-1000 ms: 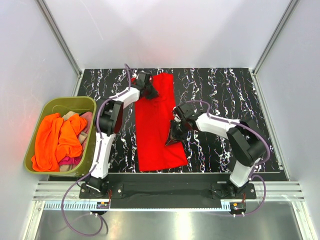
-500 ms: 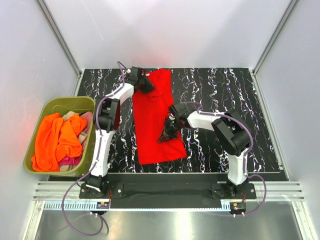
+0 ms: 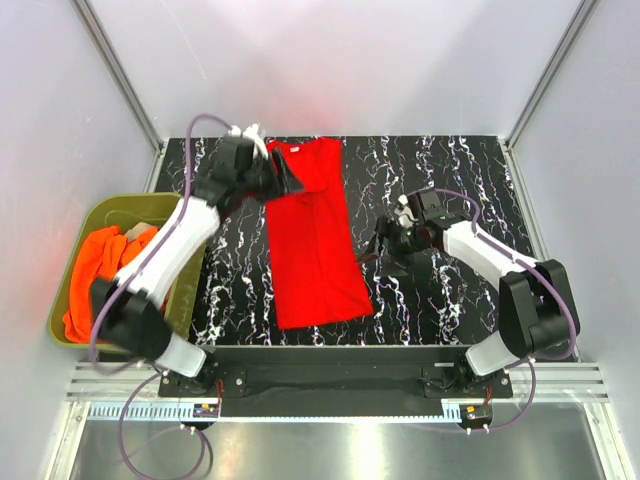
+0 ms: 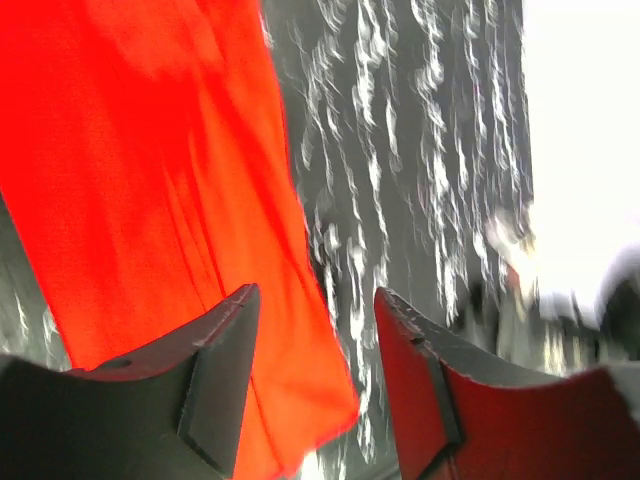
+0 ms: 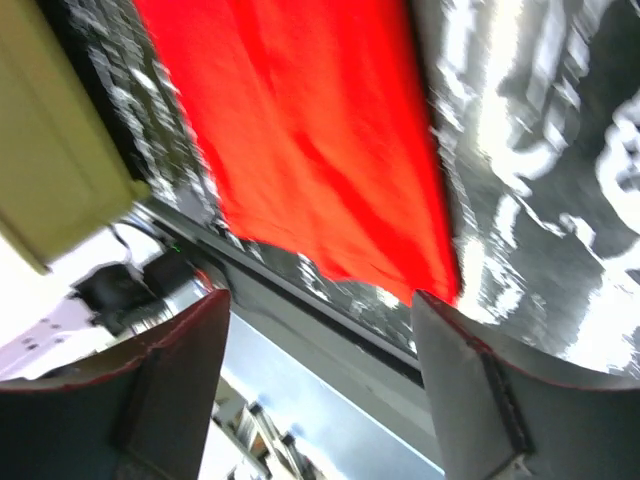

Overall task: Fold and stack the t-shirts
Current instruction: Fold the tshirt

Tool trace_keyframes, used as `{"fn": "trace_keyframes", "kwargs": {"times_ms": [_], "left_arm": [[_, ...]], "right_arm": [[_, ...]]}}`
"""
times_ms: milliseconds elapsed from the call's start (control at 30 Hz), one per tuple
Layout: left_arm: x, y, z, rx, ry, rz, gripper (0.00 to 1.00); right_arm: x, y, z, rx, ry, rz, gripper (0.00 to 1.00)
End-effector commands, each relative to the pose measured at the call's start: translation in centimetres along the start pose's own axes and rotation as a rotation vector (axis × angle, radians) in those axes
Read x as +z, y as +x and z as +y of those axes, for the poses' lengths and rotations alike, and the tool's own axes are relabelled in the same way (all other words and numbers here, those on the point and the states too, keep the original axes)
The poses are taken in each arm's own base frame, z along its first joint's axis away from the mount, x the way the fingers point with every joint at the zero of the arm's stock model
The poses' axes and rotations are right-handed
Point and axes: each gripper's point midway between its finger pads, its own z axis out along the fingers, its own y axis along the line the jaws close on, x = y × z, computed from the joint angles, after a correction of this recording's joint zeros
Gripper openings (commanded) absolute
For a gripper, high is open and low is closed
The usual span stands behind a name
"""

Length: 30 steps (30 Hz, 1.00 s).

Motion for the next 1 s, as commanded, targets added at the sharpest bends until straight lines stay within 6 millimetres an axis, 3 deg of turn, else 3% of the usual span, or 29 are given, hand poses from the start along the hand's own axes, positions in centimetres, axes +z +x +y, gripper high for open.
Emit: {"fn": "trace_keyframes", "kwargs": {"times_ms": [0, 33, 67, 133, 167, 267, 433, 633, 967], "left_arm": [[-2.1, 10.3, 5.1, -0.060, -0.123, 0.229, 0.56], [-2.7, 12.2, 5.6, -0.069, -0.139, 0.251, 0.56], [-3.0, 15.3, 8.1, -0.088, -0.201, 0.291, 0.59], [-4.4, 17.1, 8.8, -0.130, -0.214, 0.282, 0.63], [-4.5, 19.2, 10.2, -0.153, -0.229, 0.312, 0.63], [-4.6, 21.1, 11.2, -0.202, -0.216, 0.303, 0.66], [-3.7, 23.1, 12.4, -0.268, -0.247, 0.350, 0.65], [-3.7, 26.1, 13.8, -0.335, -0.307, 0.450, 0.60], [-5.2, 28.4, 14.9, -0.388, -0.339, 0.473, 0.56]], "right_arm": [[-0.2, 4.0, -2.2, -0.052, 0.006, 0.131, 0.82], [-0.1, 4.4, -2.5, -0.054, 0.009, 0.140, 0.82], [0.0, 4.6, -2.8, -0.058, 0.013, 0.149, 0.82], [0.4, 5.2, -3.9, -0.067, 0.030, 0.170, 0.81], [0.6, 5.3, -4.4, -0.063, 0.046, 0.175, 0.79], [1.3, 5.7, -5.7, -0.052, 0.081, 0.195, 0.69], [2.2, 5.8, -6.7, -0.028, 0.100, 0.205, 0.46], [3.5, 5.7, -6.9, 0.005, 0.078, 0.237, 0.48], [4.4, 7.3, -8.0, 0.036, 0.050, 0.284, 0.50]]}}
